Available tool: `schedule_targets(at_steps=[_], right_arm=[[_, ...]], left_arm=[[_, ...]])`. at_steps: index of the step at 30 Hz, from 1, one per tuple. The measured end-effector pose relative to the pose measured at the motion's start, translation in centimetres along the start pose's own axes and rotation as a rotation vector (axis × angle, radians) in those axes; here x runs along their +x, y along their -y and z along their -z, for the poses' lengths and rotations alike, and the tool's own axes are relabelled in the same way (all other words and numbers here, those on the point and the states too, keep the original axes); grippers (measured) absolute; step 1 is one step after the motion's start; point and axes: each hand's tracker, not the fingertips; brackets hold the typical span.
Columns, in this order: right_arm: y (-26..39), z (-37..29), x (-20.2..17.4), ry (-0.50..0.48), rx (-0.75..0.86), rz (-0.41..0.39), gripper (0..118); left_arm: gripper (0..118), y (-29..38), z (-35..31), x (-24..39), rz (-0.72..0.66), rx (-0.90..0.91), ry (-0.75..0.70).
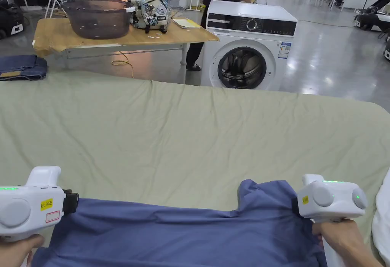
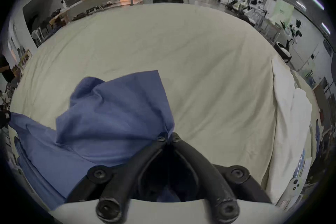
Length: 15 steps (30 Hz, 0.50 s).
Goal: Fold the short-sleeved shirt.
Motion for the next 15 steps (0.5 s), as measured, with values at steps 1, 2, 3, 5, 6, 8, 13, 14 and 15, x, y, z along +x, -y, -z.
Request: schedule_targets(at_steps=[1, 2, 3, 5, 6, 8, 13, 14, 15], right_arm=[[0.1, -0.9, 0.0, -0.024, 0.014, 0.010, 0], [0.3, -2.0, -0.2, -0.029, 0.044, 0.012, 0], [0.5, -3.0, -0.3, -0.021, 0.065, 0.011, 0], [0.4, -4.5, 0.9, -0.042, 0.109, 0.007, 0], [0.7, -5.6, 1.0, -0.046, 0.120, 0.008, 0], [1.7, -8.3, 1.3, -0.052, 0.164, 0.028, 0], [4.6, -13.2, 2.5, -0.033, 0.219, 0.003, 0], [5.4, -14.3, 2.8, -0.032, 0.242, 0.009, 0], [5.9, -15.1, 3.1, -0.034, 0.244, 0.016, 0]], left_arm=[[0, 0.0, -0.1, -0.1, -0.002, 0.000, 0.002], [0, -0.1, -0.1, -0.2, -0.005, 0.002, 0.005], [0, -0.2, -0.2, -0.3, -0.010, 0.004, 0.006], [0, -0.1, -0.7, -0.6, -0.024, 0.013, 0.016], [0, -0.1, -1.0, -0.8, -0.028, 0.017, 0.022], [0, 0.1, -1.9, -1.1, -0.032, 0.027, 0.025], [0, 1.0, -5.1, -2.3, -0.053, 0.070, 0.042], [0, 1.2, -5.8, -2.5, -0.057, 0.078, 0.043], [0, 1.4, -6.4, -2.7, -0.063, 0.084, 0.047]])
